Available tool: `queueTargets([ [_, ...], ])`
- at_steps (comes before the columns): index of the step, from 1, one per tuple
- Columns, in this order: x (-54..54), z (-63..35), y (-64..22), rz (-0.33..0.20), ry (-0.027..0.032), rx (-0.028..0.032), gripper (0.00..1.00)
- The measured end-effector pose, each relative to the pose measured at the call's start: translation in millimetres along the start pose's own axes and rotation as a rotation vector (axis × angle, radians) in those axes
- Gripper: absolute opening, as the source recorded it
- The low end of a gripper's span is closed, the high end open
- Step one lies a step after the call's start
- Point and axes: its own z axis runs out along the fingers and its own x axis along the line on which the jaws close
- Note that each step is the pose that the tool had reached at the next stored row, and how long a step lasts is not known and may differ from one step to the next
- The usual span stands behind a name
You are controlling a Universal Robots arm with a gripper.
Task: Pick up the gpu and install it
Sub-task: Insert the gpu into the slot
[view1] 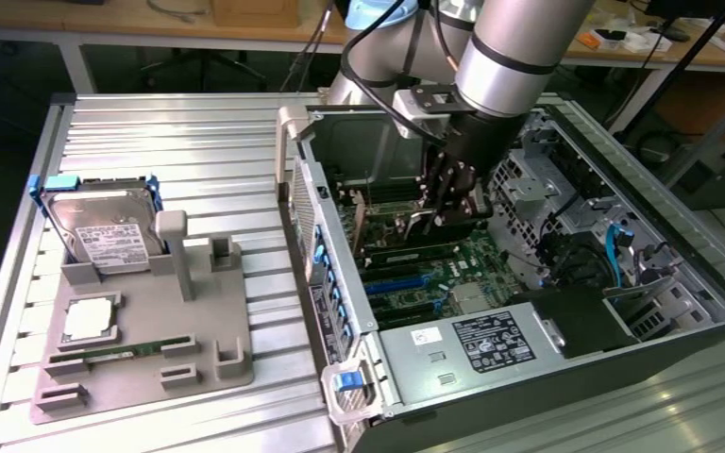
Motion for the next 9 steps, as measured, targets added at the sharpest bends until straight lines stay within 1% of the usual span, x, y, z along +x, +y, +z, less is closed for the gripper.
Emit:
queueTargets([
  [9, -0.1, 3.5, 0.5, 0.0, 0.0002, 0.0, 0.27],
])
